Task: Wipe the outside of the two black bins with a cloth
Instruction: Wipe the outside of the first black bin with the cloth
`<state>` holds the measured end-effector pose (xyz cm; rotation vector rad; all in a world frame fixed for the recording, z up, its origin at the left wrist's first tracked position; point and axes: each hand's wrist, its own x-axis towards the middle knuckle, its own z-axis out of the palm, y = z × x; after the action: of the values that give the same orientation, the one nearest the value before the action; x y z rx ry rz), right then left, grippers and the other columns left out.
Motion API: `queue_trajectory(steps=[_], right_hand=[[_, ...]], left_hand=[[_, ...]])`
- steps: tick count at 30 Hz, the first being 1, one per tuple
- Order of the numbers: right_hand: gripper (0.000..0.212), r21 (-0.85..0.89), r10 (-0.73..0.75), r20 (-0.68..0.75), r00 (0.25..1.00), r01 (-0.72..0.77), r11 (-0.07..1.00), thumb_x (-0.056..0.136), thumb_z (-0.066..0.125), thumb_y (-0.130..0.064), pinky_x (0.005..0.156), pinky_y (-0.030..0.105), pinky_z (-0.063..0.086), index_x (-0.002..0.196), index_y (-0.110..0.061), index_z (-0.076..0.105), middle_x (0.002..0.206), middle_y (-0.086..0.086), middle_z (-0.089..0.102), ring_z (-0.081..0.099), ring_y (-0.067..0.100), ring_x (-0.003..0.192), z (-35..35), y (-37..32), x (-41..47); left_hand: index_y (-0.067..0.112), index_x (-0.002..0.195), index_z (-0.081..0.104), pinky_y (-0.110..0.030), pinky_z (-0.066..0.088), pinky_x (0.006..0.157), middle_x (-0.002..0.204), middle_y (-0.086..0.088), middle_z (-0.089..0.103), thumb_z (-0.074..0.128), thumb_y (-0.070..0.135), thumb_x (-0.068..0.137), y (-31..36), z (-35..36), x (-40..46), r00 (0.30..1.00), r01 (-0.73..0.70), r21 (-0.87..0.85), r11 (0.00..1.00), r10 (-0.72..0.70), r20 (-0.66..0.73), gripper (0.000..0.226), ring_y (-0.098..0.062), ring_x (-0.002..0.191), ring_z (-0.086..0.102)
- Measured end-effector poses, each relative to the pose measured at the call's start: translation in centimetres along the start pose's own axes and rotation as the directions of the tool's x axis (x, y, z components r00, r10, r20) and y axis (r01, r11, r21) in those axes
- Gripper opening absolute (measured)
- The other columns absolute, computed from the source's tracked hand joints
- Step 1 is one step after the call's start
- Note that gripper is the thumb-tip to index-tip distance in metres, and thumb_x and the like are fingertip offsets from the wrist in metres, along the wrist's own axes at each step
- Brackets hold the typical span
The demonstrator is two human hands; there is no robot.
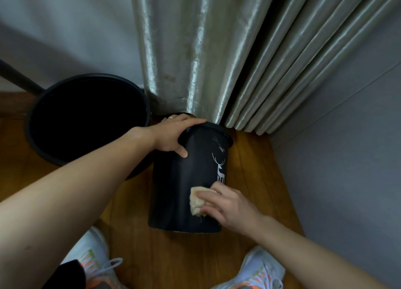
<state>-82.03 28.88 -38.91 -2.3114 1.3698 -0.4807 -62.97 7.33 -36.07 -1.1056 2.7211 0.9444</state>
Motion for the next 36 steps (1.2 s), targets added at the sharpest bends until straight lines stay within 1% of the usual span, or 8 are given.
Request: queue_trajectory(steps=[6, 8, 13, 15, 20, 28, 33, 36], right_hand=[[0.037, 0.028, 0.282, -0.196, 0.939, -0.282, 0.959, 0.093, 0.059, -0.04, 0.07, 0.037, 0.054, 0.126, -0.025, 0.061, 0.1, -0.001, 0.055, 0.058, 0.018, 0.083, -0.9, 1.1, 2.6], [0.038, 0.042, 0.242, -0.186, 0.952, -0.238, 0.97, 0.093, 0.054, -0.043, 0.068, 0.034, 0.054, 0.125, -0.024, 0.061, 0.1, 0.001, 0.055, 0.058, 0.017, 0.081, -0.4, 0.4, 2.0], [0.031, 0.015, -0.036, 0.035, 0.999, 0.035, 0.999, 0.097, 0.055, -0.036, 0.061, 0.029, 0.052, 0.126, -0.025, 0.053, 0.096, 0.003, 0.052, 0.053, 0.015, 0.077, 1.0, -1.0, -1.6], [0.03, -0.024, -0.071, 0.032, 0.997, 0.071, 0.997, 0.097, 0.056, -0.034, 0.061, 0.026, 0.05, 0.125, -0.022, 0.055, 0.095, 0.003, 0.052, 0.052, 0.015, 0.076, 0.9, -0.5, -1.1], [0.037, 0.015, 0.195, -0.222, 0.955, -0.196, 0.98, 0.093, 0.053, -0.04, 0.063, 0.029, 0.052, 0.123, -0.02, 0.061, 0.094, 0.002, 0.053, 0.056, 0.016, 0.078, 0.3, -0.6, 2.0], [0.033, -0.056, -0.056, 0.088, 0.995, 0.061, 0.997, 0.099, 0.052, -0.037, 0.061, 0.027, 0.053, 0.129, -0.025, 0.048, 0.1, 0.004, 0.052, 0.054, 0.015, 0.081, 1.5, -1.0, -3.3], [0.034, 0.009, 0.207, -0.198, 0.958, -0.209, 0.978, 0.095, 0.05, -0.04, 0.061, 0.025, 0.05, 0.125, -0.024, 0.055, 0.099, 0.001, 0.051, 0.057, 0.016, 0.078, 0.6, -0.4, -0.2], [0.035, 0.02, 0.198, -0.167, 0.966, -0.198, 0.98, 0.095, 0.05, -0.041, 0.062, 0.025, 0.048, 0.125, -0.023, 0.055, 0.099, 0.002, 0.051, 0.056, 0.016, 0.078, 1.0, -0.8, -0.7]], left_hand=[[0.046, 0.15, 0.016, -0.052, 0.019, 0.115, 0.15, -0.002, 0.03, 0.088, 0.032, 0.064, 0.4, 0.0, 0.0, 1.0, 0.001, 0.013, 1.0, -0.001, 0.002, 0.113, -0.031, 0.137, 0.026], [0.046, 0.15, 0.015, -0.051, 0.018, 0.115, 0.15, -0.002, 0.029, 0.088, 0.031, 0.065, 0.4, -0.2, -0.1, 1.0, 0.005, 0.008, 1.0, -0.005, 0.006, 0.113, -0.031, 0.138, 0.025], [0.044, 0.151, 0.015, -0.049, 0.019, 0.116, 0.15, -0.003, 0.029, 0.087, 0.028, 0.066, 0.2, -0.3, -0.6, 1.0, 0.003, -0.002, 1.0, -0.003, 0.005, 0.112, -0.031, 0.137, 0.025], [0.044, 0.151, 0.015, -0.048, 0.019, 0.116, 0.15, -0.003, 0.029, 0.087, 0.028, 0.066, 0.3, -0.4, -0.6, 1.0, 0.005, -0.004, 1.0, -0.005, 0.004, 0.112, -0.031, 0.137, 0.025], [0.042, 0.151, 0.015, -0.047, 0.018, 0.116, 0.152, -0.004, 0.028, 0.087, 0.028, 0.066, 0.6, -0.3, -0.6, 1.0, 0.001, 0.018, 1.0, -0.001, -0.005, 0.112, -0.032, 0.138, 0.025], [0.044, 0.151, 0.013, -0.049, 0.017, 0.116, 0.153, -0.005, 0.025, 0.086, 0.028, 0.068, 0.7, -0.4, -0.8, 1.0, 0.019, 0.029, 0.999, -0.019, 0.01, 0.111, -0.033, 0.138, 0.023], [0.043, 0.151, 0.013, -0.049, 0.018, 0.116, 0.153, -0.005, 0.024, 0.086, 0.027, 0.068, 0.8, -0.4, -0.8, 1.0, 0.024, 0.033, 0.999, -0.025, 0.009, 0.112, -0.034, 0.138, 0.023], [0.044, 0.151, 0.013, -0.048, 0.018, 0.116, 0.153, -0.005, 0.025, 0.086, 0.025, 0.068, 0.9, -0.5, -1.0, 0.999, 0.034, 0.024, 0.999, -0.035, 0.009, 0.112, -0.034, 0.138, 0.023]])
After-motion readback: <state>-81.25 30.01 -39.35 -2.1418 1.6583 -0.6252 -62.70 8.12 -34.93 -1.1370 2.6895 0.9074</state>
